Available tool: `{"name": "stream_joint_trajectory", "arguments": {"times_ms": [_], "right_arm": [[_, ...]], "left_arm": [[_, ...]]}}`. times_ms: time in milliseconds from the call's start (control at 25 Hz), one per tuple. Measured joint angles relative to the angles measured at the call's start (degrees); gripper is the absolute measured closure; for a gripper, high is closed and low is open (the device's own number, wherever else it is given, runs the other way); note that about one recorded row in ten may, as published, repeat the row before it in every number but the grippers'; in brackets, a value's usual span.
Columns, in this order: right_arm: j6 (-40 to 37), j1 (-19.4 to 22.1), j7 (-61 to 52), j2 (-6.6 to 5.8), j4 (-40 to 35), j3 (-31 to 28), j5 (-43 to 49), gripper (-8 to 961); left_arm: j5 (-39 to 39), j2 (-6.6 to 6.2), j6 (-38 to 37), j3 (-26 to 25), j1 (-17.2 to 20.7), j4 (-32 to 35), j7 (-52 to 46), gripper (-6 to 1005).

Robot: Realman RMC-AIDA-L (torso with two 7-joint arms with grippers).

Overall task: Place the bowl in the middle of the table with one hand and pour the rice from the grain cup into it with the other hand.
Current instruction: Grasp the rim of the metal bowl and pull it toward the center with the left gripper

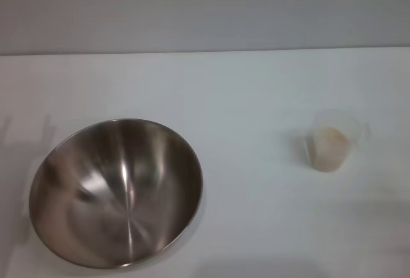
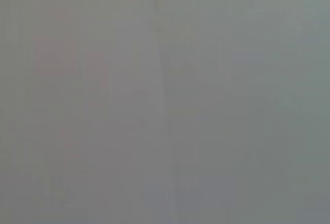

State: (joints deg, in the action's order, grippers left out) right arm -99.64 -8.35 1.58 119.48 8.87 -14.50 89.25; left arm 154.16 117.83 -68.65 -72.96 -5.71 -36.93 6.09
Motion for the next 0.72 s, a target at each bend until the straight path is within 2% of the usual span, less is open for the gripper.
{"name": "stream_joint_trajectory", "arguments": {"times_ms": [40, 80, 120, 200, 240, 440, 480, 600, 720], "right_arm": [[-0.03, 0.00, 0.00, -0.01, 0.00, 0.00, 0.00, 185], [-0.03, 0.00, 0.00, -0.01, 0.00, 0.00, 0.00, 185], [-0.03, 0.00, 0.00, -0.02, -0.01, 0.00, 0.00, 185], [-0.04, 0.00, 0.00, -0.03, -0.05, 0.00, 0.00, 185], [-0.04, 0.00, 0.00, -0.03, -0.06, 0.00, -0.01, 185], [0.42, 0.00, 0.00, -0.04, -0.11, 0.00, -0.04, 185], [0.42, 0.00, 0.00, -0.04, -0.11, 0.00, -0.04, 185], [0.59, 0.00, 0.00, -0.02, -0.11, 0.00, -0.05, 186], [0.72, 0.05, 0.00, 0.02, -0.15, 0.00, -0.05, 186]], "left_arm": [[1.22, -0.12, 5.70, -0.61, 1.75, -6.68, 2.65, 197], [1.22, -0.12, 5.70, -0.61, 1.75, -6.68, 2.65, 196], [2.19, -0.14, 10.17, -1.13, 3.12, -11.67, 4.05, 196], [3.52, -0.12, 15.72, -1.83, 4.83, -17.16, 4.77, 196], [4.89, -0.05, 20.58, -2.36, 6.26, -22.35, 5.08, 196], [7.29, -0.07, 36.71, -3.11, 10.79, -39.42, 5.15, 196], [7.29, -0.07, 36.71, -3.11, 10.79, -39.42, 5.15, 196], [7.30, -0.44, 47.85, -4.72, 11.19, -46.28, 4.74, 196], [7.29, -0.42, 56.95, -6.54, 10.61, -50.43, 4.67, 195]]}}
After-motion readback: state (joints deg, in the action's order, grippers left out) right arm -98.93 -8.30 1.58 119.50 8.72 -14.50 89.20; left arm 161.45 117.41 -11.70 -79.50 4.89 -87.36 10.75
